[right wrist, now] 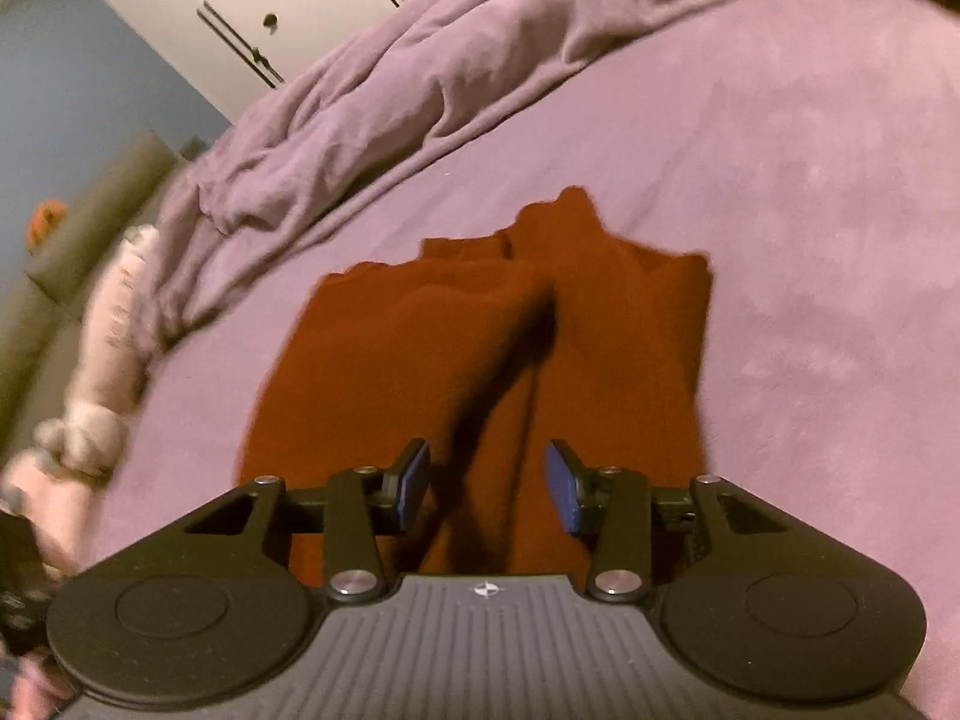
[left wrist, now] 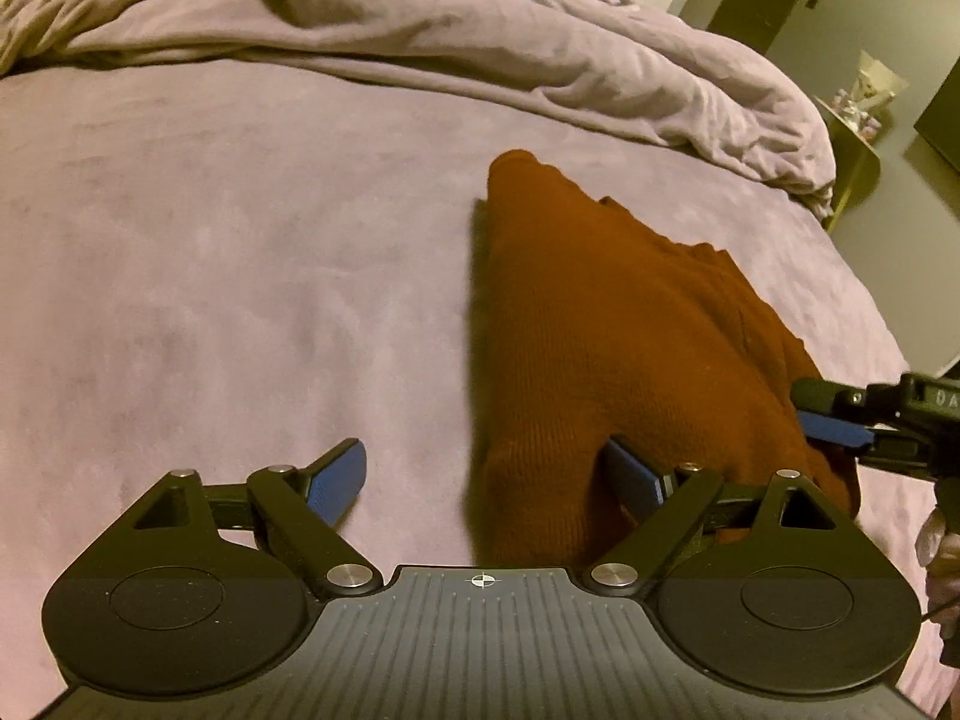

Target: Fold small clothes

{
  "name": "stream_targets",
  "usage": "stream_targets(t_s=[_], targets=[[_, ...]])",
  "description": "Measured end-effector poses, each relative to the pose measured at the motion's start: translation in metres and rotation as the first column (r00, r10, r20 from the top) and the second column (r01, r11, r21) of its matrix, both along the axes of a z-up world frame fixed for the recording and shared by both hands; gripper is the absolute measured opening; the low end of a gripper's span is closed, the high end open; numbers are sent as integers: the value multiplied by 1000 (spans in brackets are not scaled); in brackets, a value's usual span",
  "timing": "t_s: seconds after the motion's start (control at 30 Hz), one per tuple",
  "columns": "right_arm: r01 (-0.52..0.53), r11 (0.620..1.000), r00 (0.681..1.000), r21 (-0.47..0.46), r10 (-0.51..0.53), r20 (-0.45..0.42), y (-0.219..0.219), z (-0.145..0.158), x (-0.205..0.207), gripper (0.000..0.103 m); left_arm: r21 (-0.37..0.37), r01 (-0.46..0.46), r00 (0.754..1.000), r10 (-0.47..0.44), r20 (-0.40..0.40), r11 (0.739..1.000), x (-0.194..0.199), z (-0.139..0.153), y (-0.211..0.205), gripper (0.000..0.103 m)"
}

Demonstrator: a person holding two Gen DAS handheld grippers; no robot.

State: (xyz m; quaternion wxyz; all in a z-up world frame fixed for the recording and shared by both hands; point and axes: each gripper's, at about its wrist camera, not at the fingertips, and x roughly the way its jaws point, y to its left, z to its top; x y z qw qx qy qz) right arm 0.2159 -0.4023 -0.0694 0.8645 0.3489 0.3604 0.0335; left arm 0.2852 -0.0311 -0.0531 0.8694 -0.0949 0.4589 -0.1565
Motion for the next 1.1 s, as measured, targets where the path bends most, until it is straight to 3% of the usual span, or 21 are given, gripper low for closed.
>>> stream_targets(t_s=[0.1,0.3,0.33,0.43,0.47,0.5,0.57,0.6,0.7,0.77,0.9,1.0,1.1], targets=[[-26,998,1000,57,26,-2,7,-5,13,54,-1,8,1000,-8,-6,1000,1,0,-3,91],[-55,998,998,20,55,-9,28,-5,35,62,7,33,999,-33,-3,999,0,-2,-7,93],[-65,998,998,-7,65,-6,34,-3,38,58,5,30,1000,-30,-5,1000,0,-3,-6,93],[-94,988,996,-126,94,-10,46,4,45,19,19,30,1000,-30,7,999,-8,3,-4,91],[-107,977,994,-185,106,-11,52,8,48,18,32,47,999,-48,18,998,-13,6,-5,91],[-122,958,992,-260,122,-14,58,14,49,17,50,72,997,-74,33,996,-19,10,-7,91],[-162,852,982,-498,189,4,81,32,47,16,101,107,992,-112,51,989,-30,11,-14,92],[-163,805,977,-571,212,20,88,41,44,16,121,118,991,-125,55,986,-32,10,-18,92],[-119,744,972,-657,221,74,92,65,33,16,184,110,992,-118,36,977,-31,-1,-30,91],[-77,702,976,-708,197,89,88,70,24,16,179,93,995,-98,16,979,-27,-7,-31,90],[-44,696,992,-717,114,49,55,51,9,16,95,74,997,-70,-39,993,-20,-14,-29,91],[-89,739,995,-668,92,-31,38,19,5,18,125,85,996,-80,-41,989,-22,-16,-33,91],[-43,773,998,-633,65,11,31,19,-7,29,146,87,996,-84,-31,986,-28,-12,-29,90]])
